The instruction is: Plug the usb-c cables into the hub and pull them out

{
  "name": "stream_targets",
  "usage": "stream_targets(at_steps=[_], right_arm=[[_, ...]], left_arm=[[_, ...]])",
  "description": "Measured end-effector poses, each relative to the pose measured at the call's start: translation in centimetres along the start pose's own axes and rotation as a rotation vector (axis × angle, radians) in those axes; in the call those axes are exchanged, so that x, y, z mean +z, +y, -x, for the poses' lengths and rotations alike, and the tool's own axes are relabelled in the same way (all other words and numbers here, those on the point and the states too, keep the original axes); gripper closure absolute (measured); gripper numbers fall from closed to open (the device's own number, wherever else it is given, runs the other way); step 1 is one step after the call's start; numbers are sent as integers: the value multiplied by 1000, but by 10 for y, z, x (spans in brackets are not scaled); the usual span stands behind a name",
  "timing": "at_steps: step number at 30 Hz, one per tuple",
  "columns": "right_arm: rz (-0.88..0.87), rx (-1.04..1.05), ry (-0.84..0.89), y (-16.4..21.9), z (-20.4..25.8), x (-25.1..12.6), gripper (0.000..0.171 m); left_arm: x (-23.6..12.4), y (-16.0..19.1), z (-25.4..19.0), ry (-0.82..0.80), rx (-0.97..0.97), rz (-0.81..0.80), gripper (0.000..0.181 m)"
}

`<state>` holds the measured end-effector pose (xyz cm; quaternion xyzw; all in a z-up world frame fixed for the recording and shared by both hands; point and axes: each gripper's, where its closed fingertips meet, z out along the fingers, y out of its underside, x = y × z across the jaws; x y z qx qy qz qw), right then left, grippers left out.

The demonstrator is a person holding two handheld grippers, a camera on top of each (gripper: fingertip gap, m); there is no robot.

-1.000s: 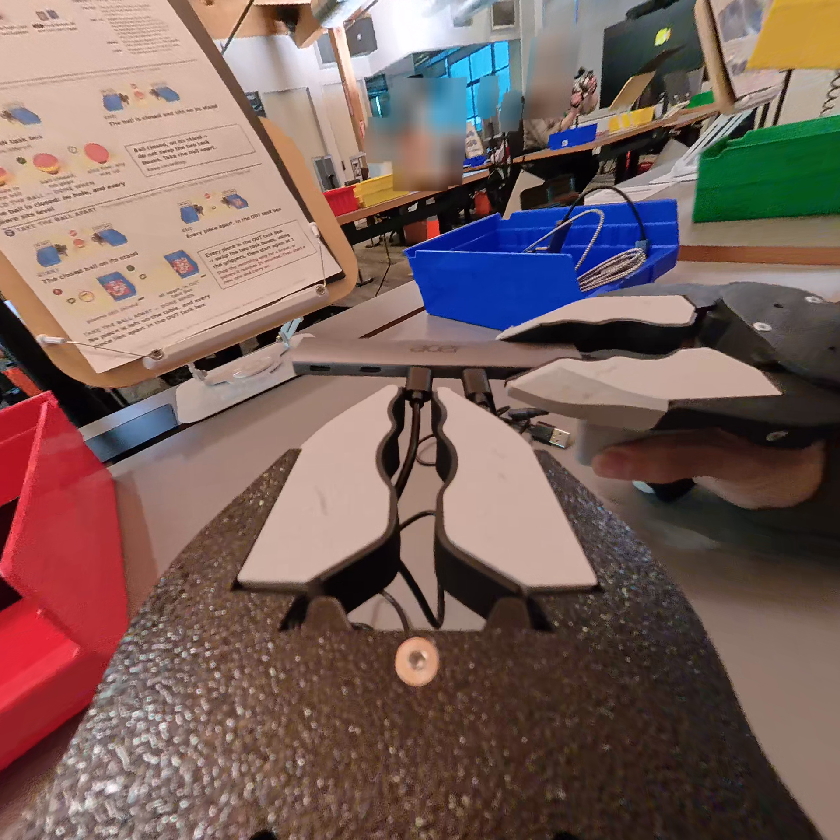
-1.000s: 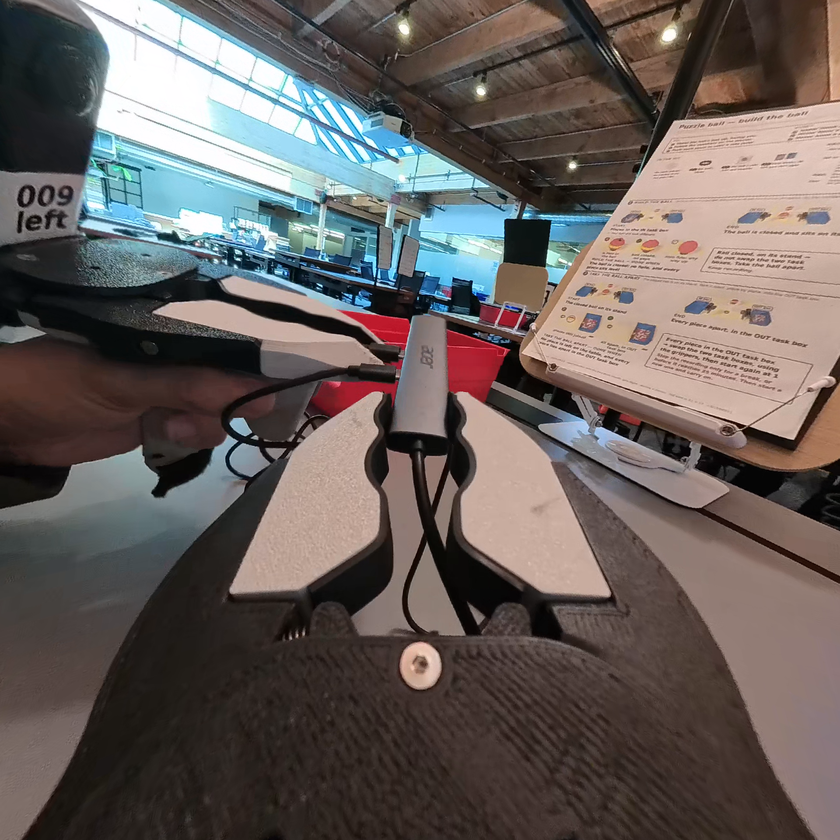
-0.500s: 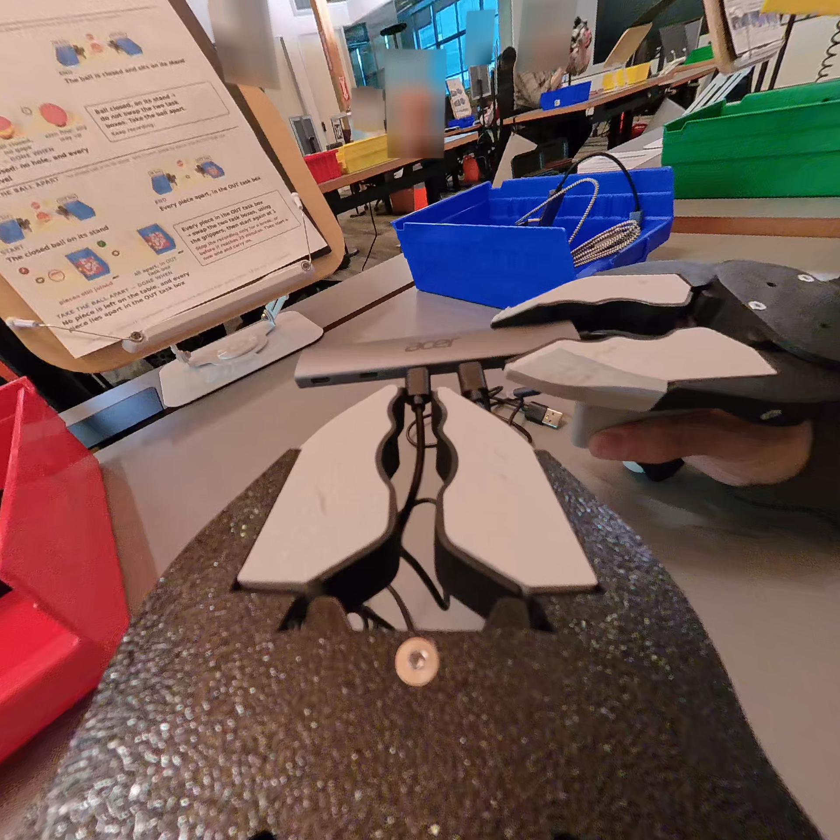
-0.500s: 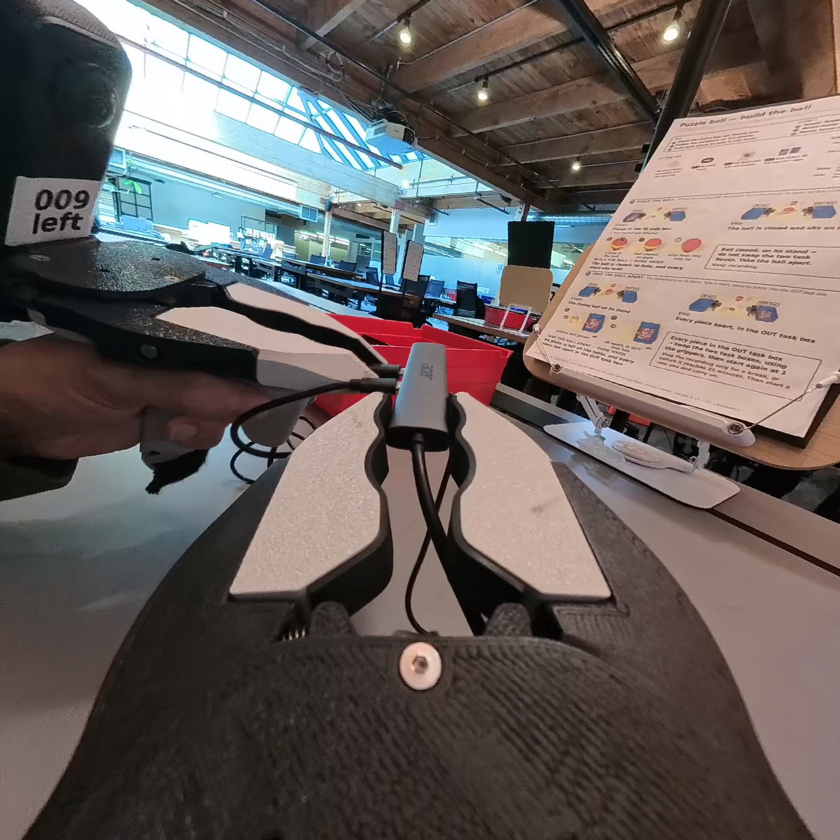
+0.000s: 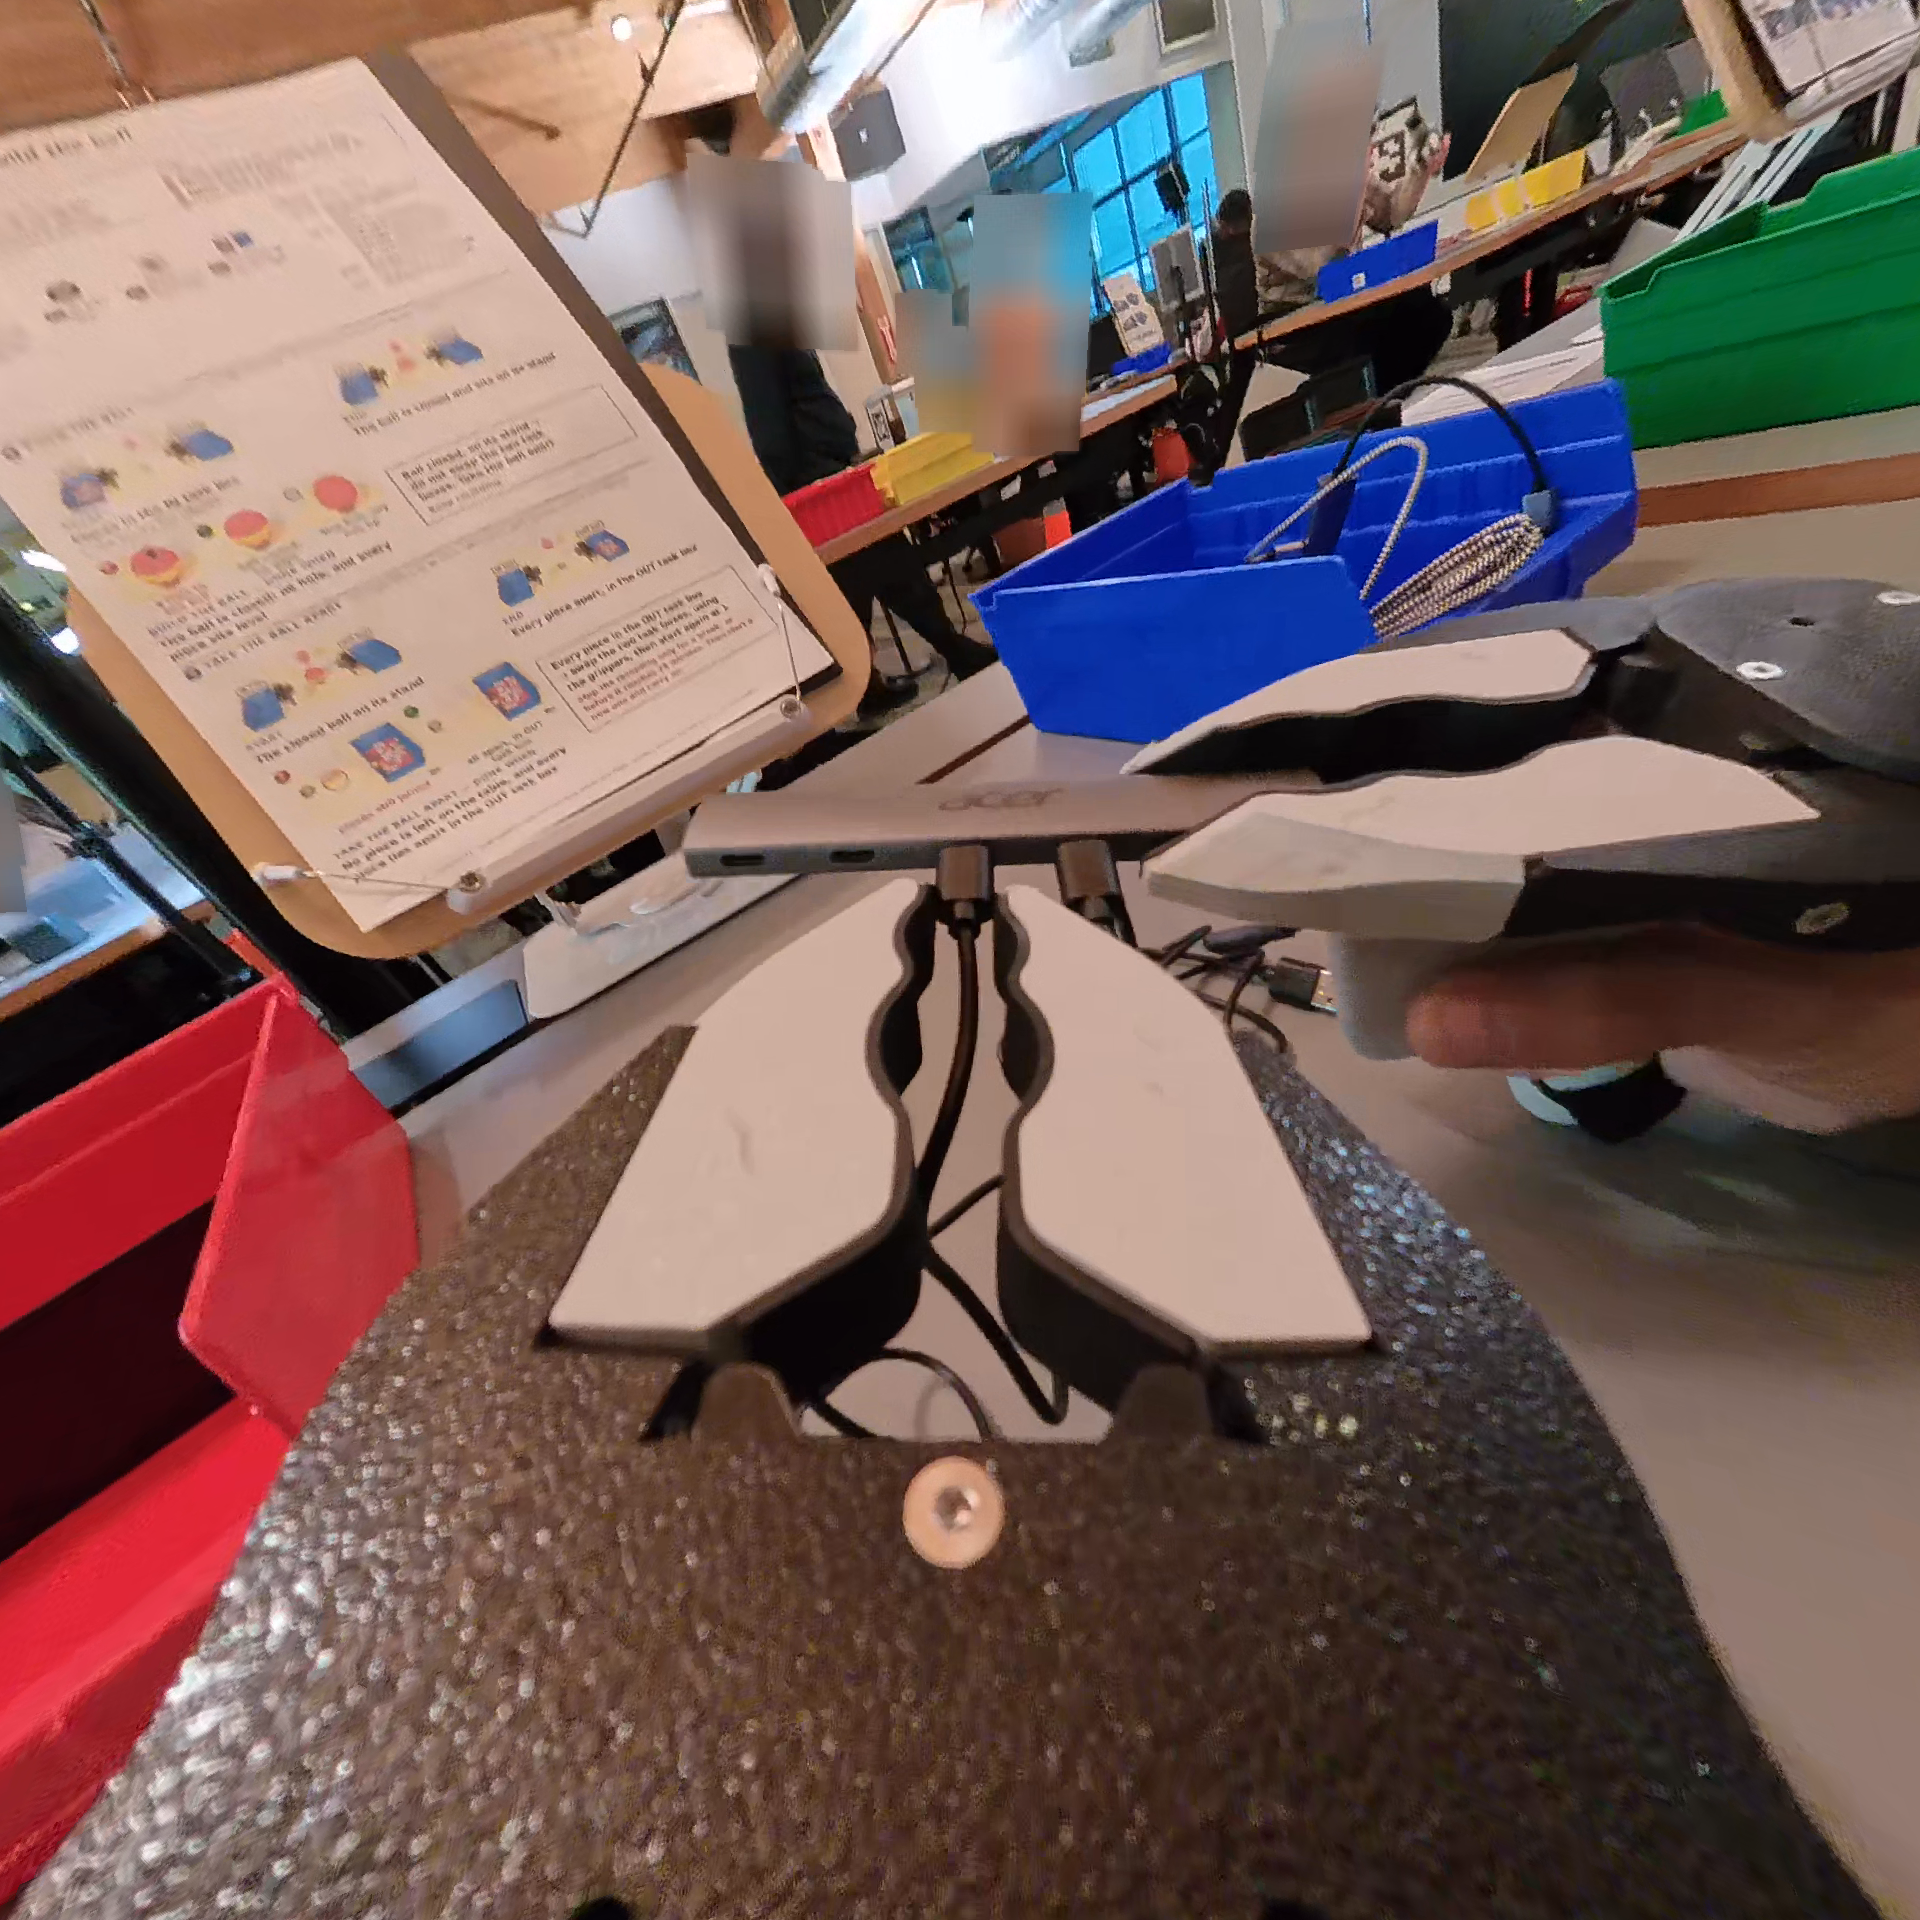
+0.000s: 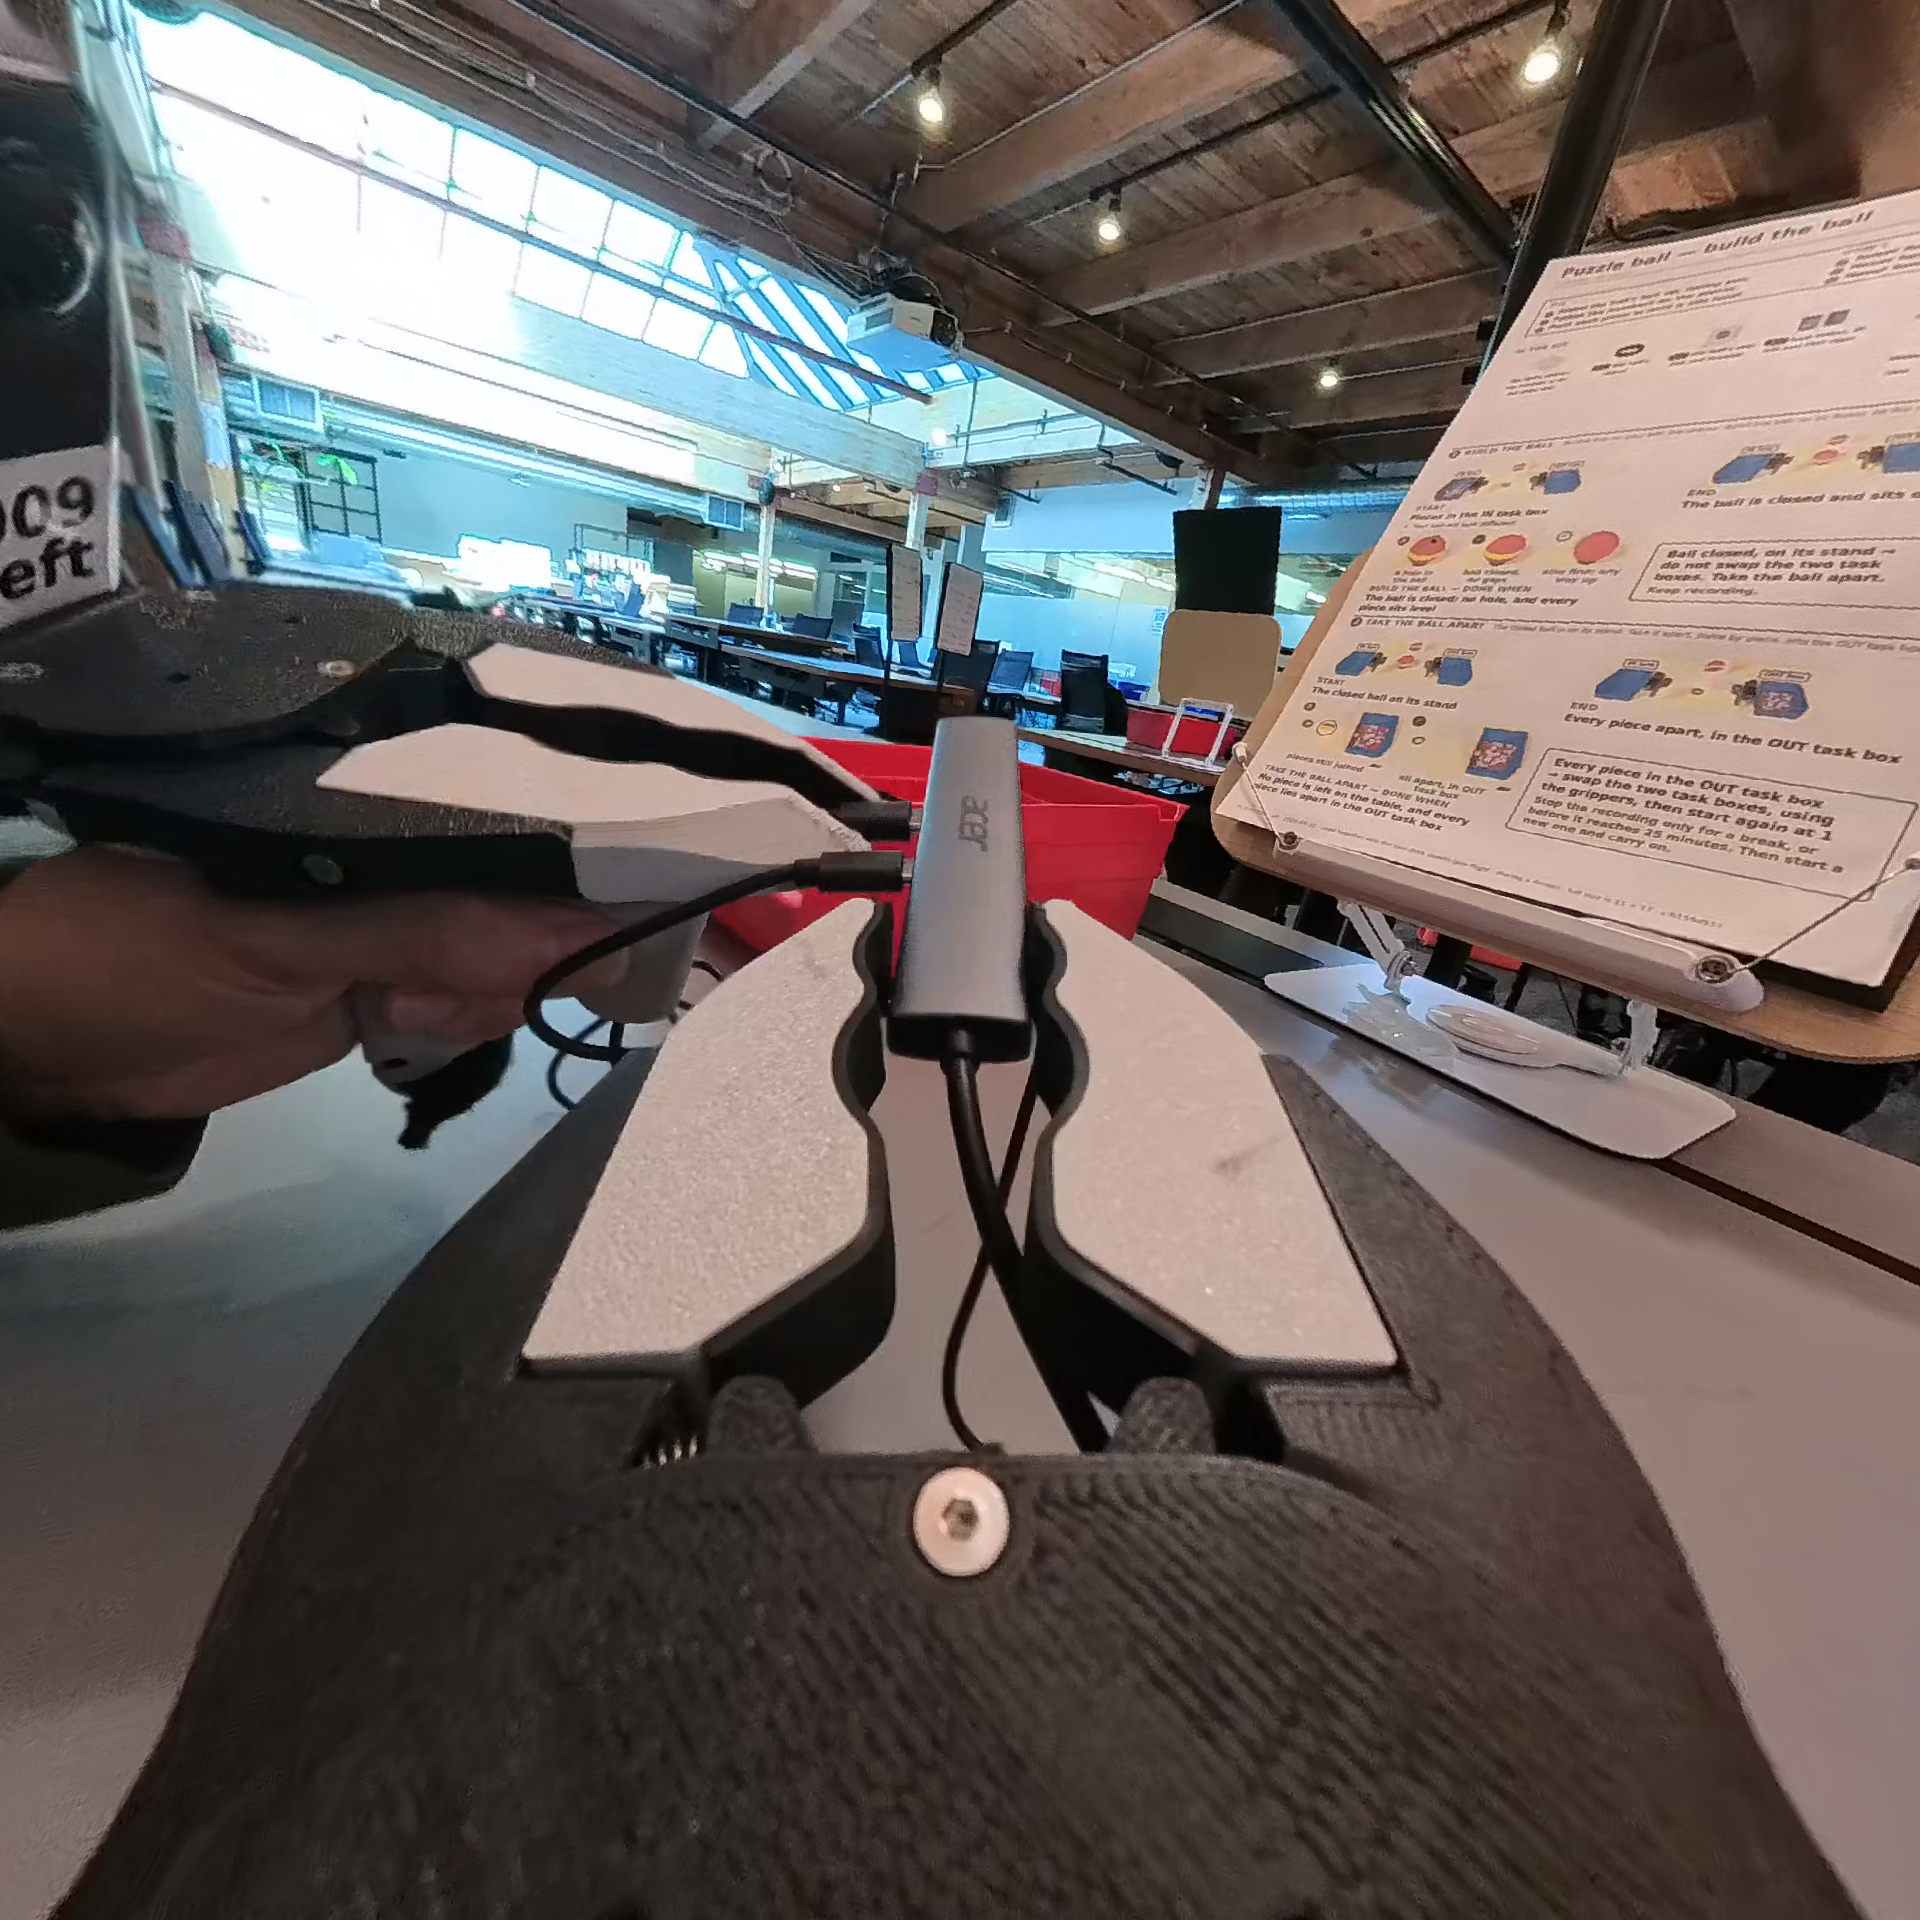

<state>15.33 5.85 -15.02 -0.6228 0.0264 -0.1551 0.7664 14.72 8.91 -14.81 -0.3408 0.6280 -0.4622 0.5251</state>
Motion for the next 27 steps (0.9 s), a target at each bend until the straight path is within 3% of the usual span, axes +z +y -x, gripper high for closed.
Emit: stream_targets(at_steps=[27], right_arm=[[12,80,35,2,-5,4,148]], left_arm=[[3,5,-2,-23,-149,-35,171]])
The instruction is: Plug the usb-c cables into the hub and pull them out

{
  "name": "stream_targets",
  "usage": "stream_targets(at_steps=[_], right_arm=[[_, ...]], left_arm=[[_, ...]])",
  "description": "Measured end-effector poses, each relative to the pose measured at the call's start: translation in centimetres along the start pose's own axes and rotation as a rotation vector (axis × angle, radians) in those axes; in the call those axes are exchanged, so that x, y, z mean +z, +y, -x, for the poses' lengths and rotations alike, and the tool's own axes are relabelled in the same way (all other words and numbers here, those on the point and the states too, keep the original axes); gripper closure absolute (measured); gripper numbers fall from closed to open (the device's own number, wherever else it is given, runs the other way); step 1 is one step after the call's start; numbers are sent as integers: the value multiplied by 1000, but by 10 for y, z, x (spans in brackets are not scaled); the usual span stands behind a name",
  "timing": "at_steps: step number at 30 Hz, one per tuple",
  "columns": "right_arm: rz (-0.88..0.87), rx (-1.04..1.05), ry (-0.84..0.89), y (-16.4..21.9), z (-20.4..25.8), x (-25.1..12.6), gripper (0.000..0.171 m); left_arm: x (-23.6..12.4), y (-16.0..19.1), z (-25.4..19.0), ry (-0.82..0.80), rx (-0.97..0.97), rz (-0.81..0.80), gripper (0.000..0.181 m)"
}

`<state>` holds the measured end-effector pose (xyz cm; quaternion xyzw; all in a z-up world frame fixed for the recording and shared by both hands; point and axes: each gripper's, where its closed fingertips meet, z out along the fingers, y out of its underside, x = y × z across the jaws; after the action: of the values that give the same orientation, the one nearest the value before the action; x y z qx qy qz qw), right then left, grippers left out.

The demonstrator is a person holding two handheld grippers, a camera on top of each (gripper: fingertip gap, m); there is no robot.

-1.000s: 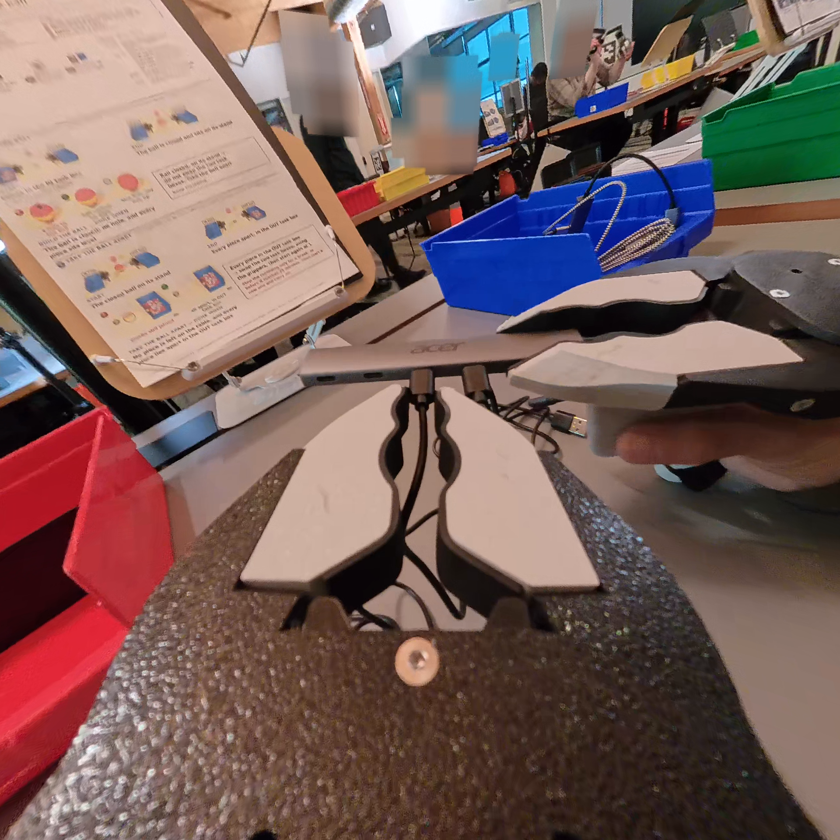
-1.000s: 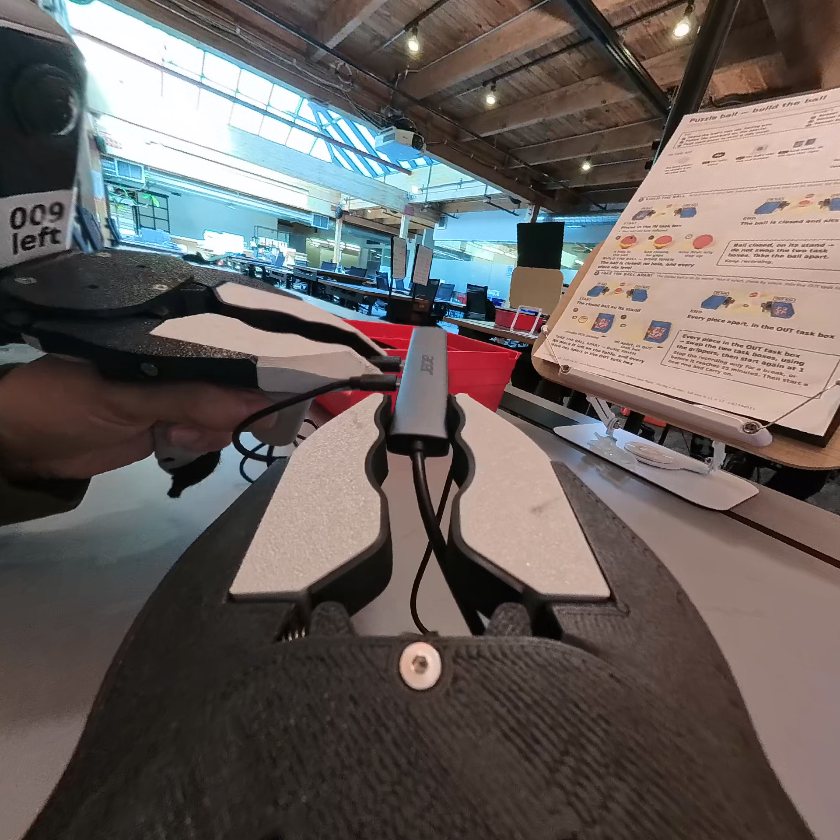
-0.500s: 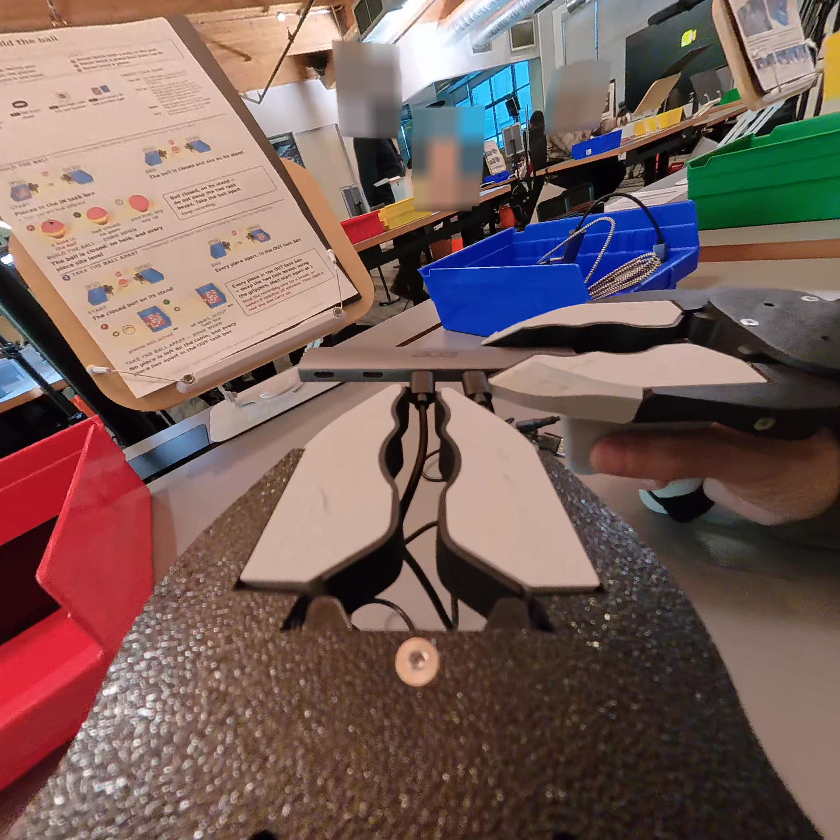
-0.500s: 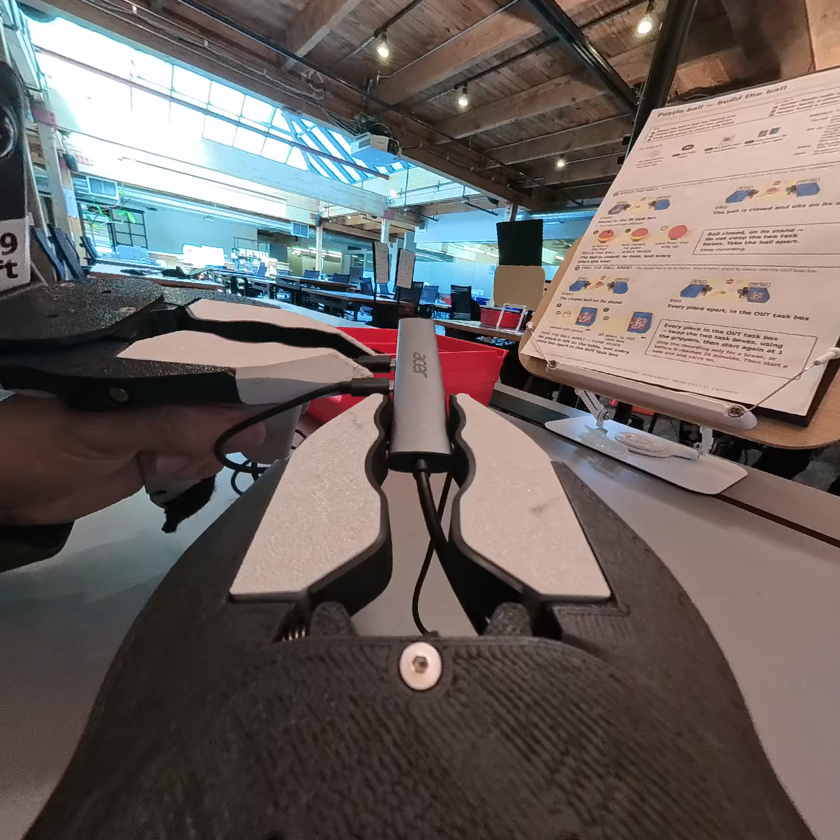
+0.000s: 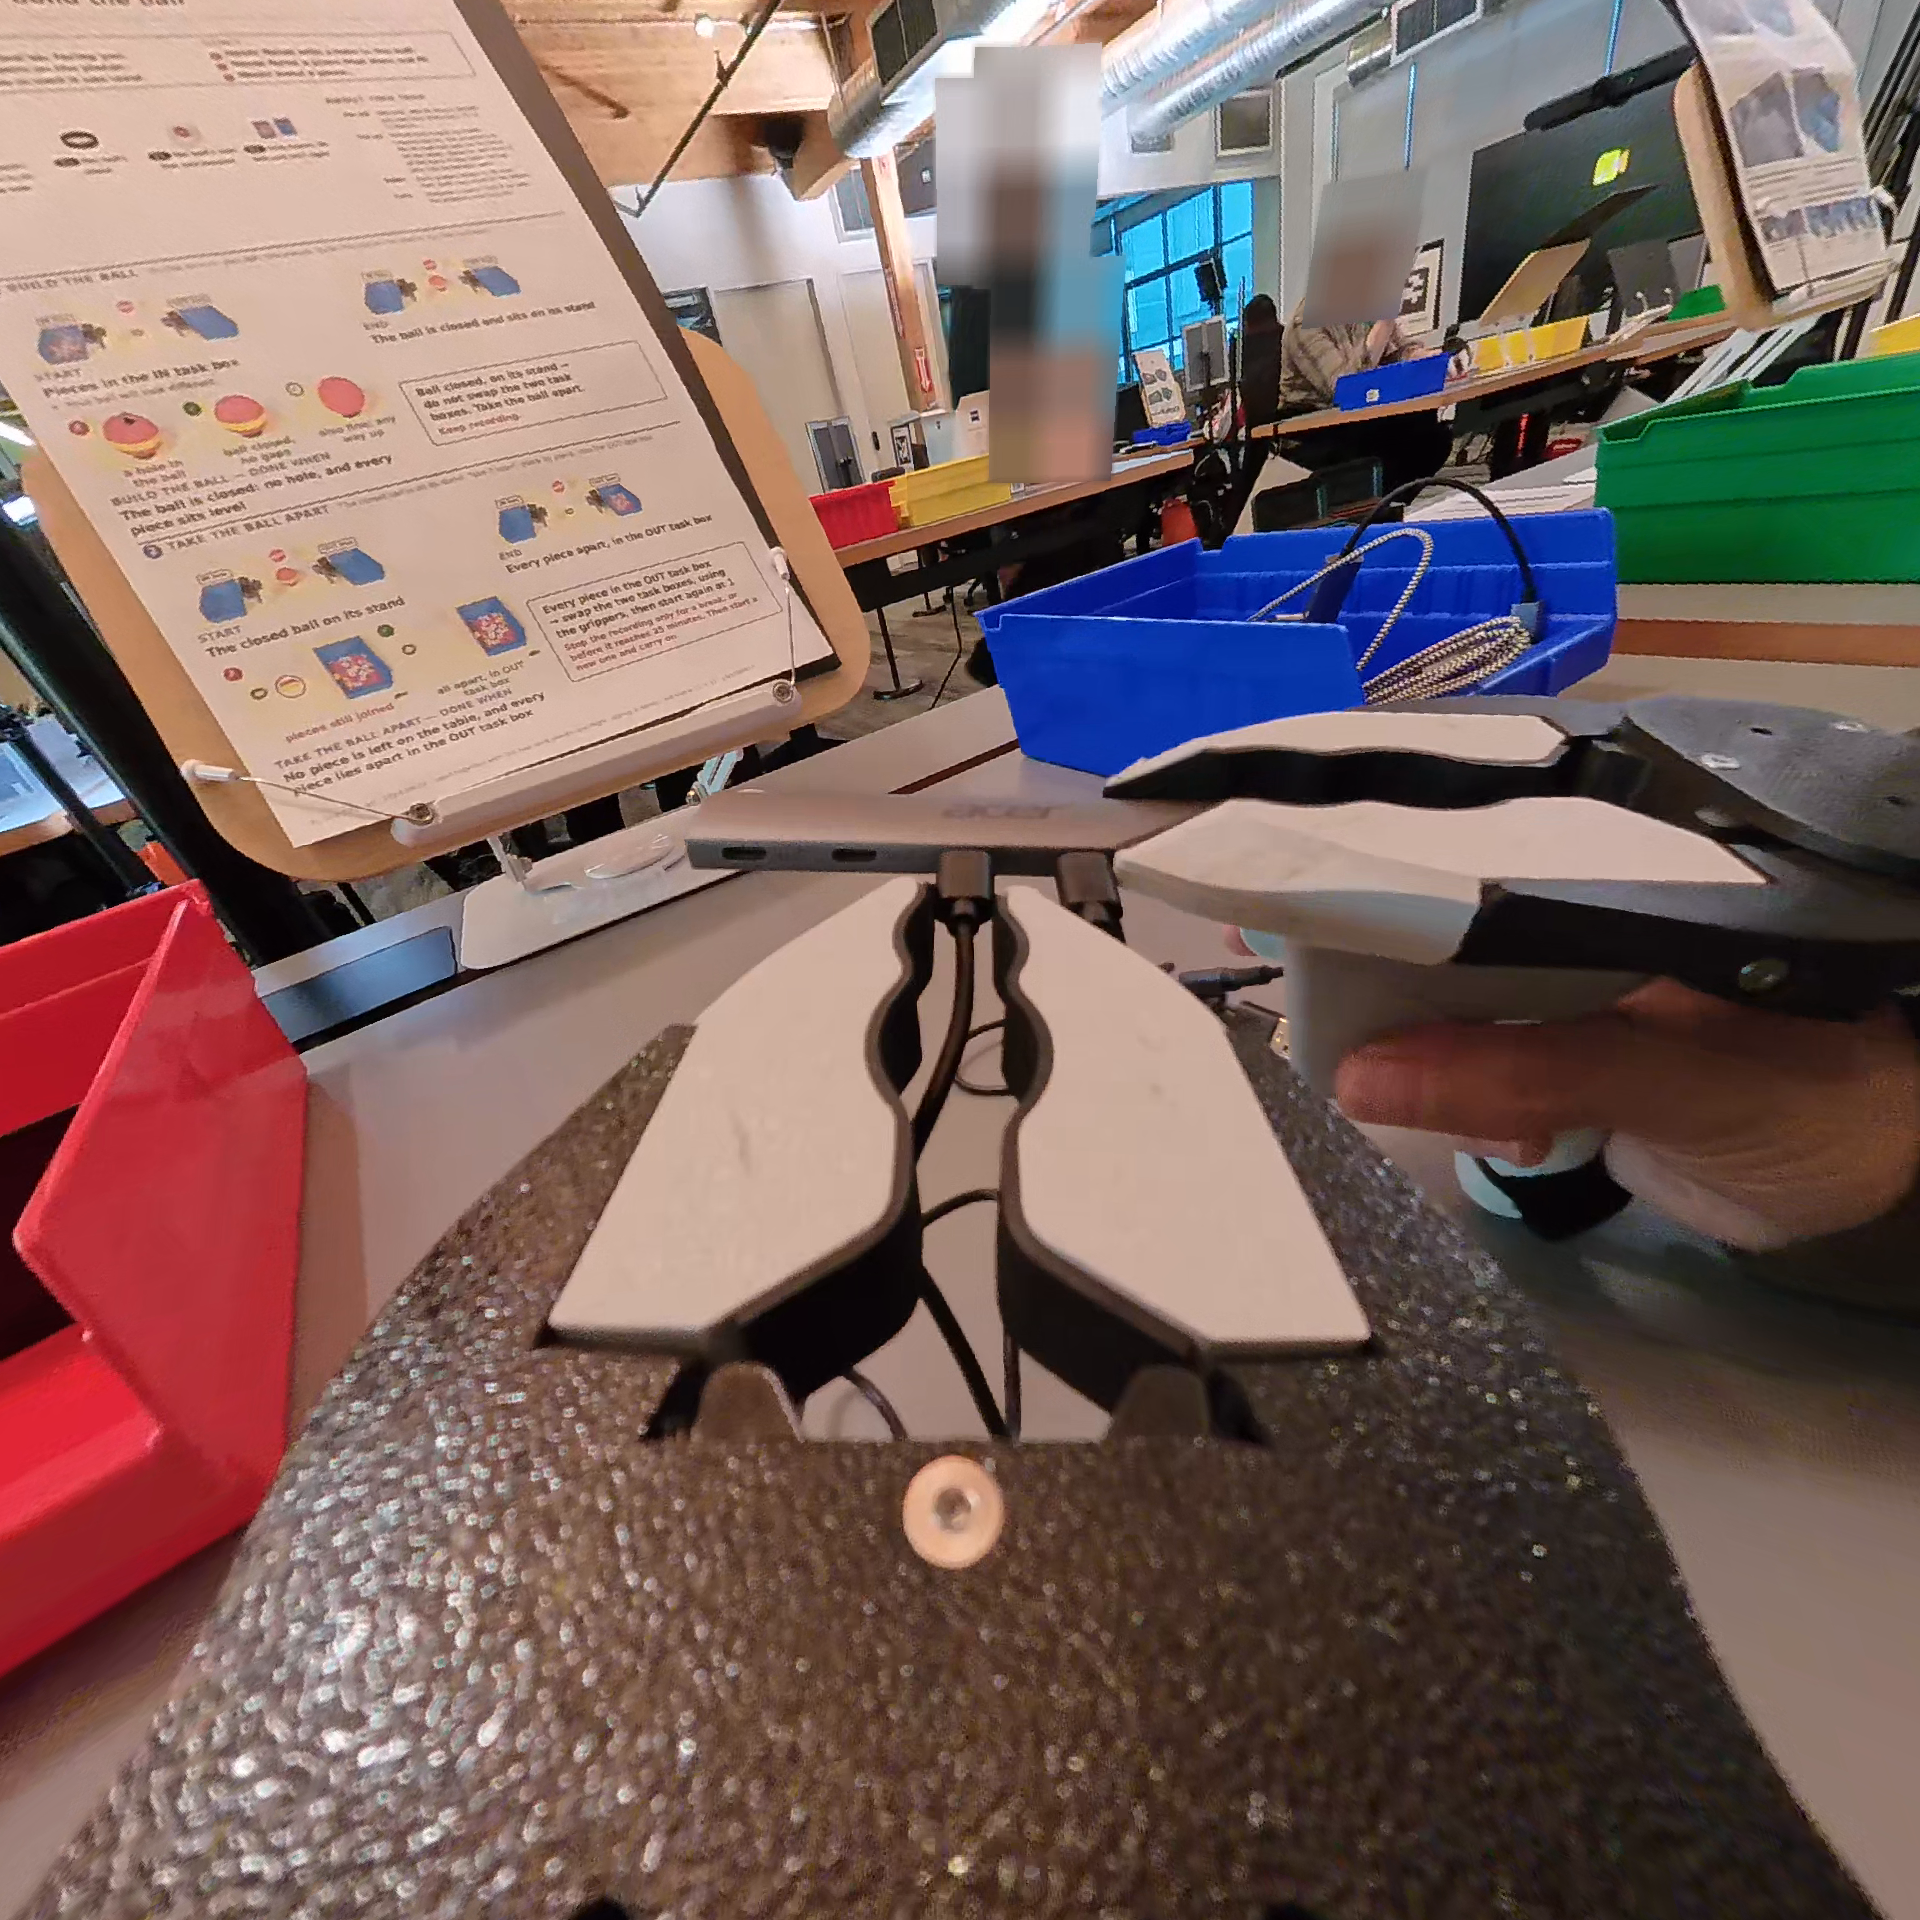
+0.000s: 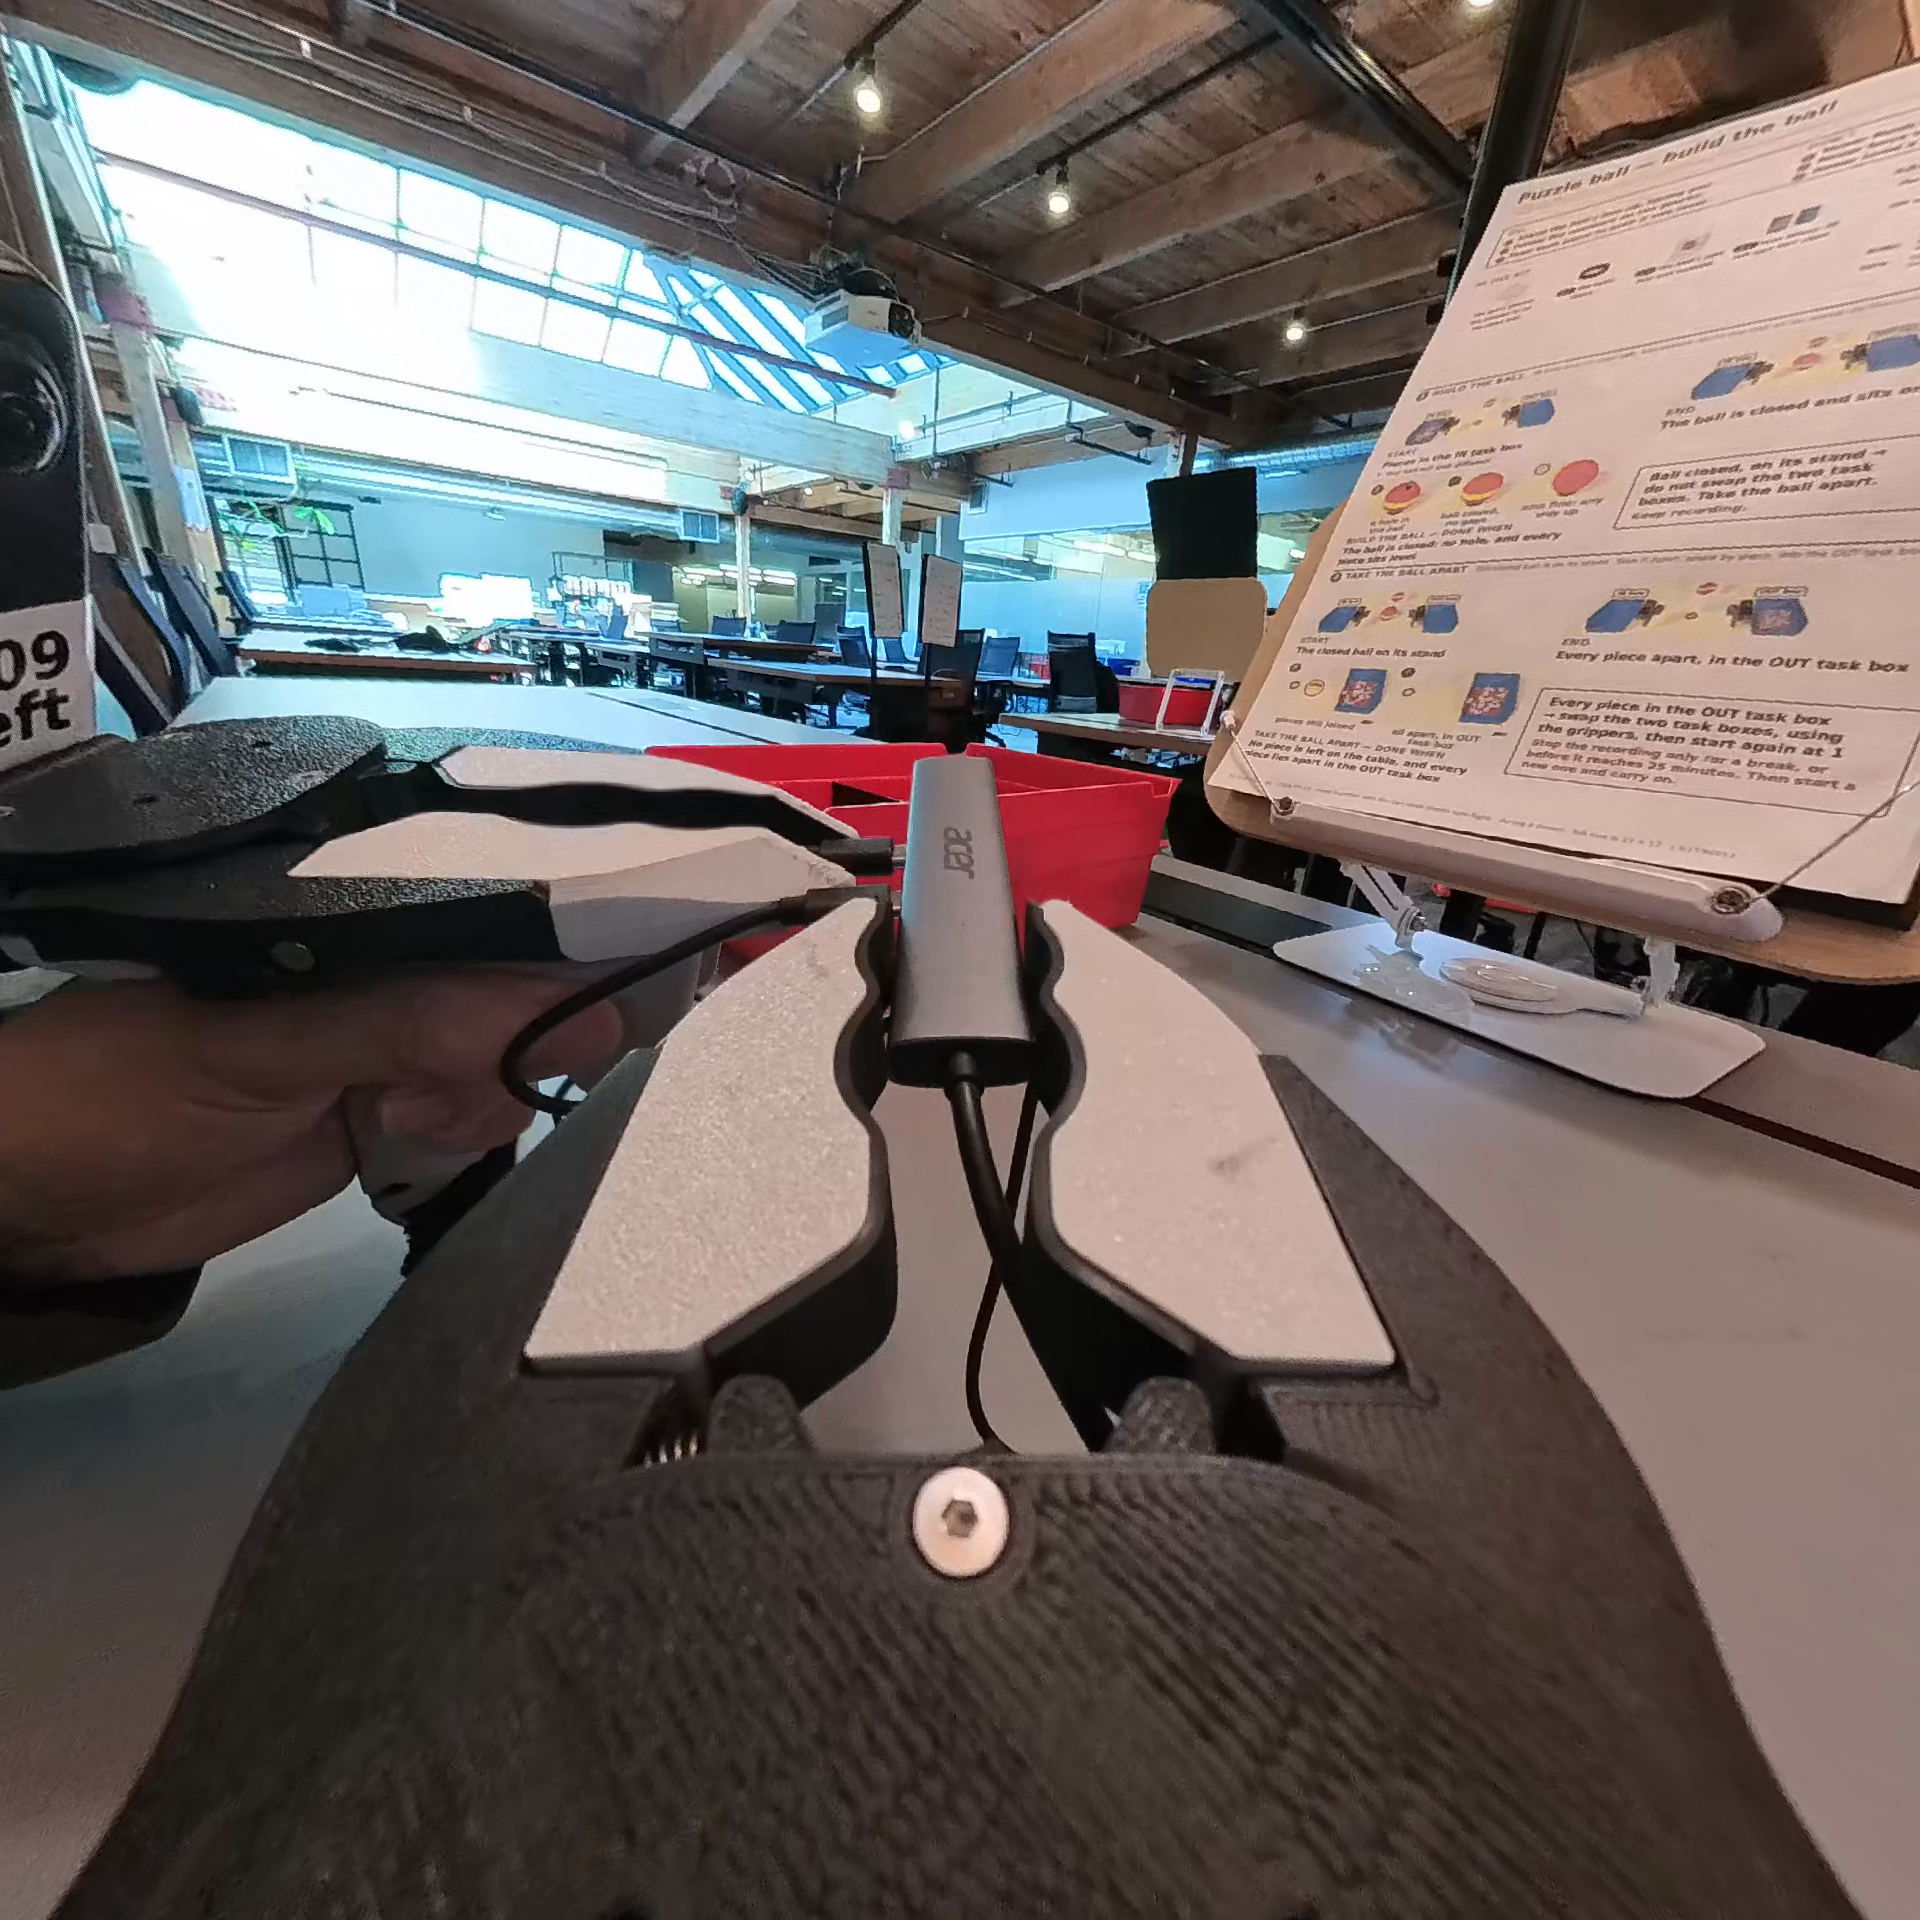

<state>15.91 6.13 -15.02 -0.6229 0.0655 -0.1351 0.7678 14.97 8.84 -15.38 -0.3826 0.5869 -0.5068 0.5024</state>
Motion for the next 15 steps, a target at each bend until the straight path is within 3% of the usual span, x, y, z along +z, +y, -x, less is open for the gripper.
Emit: stream_targets(at_steps=[6,15], right_arm=[[6,45,-40,0,2,-1,147],[36,-75,-13,4,5,-1,147]], left_arm=[[-2,0,-1,-23,38,-24,172],[-2,0,0,-41,142,60,172]])
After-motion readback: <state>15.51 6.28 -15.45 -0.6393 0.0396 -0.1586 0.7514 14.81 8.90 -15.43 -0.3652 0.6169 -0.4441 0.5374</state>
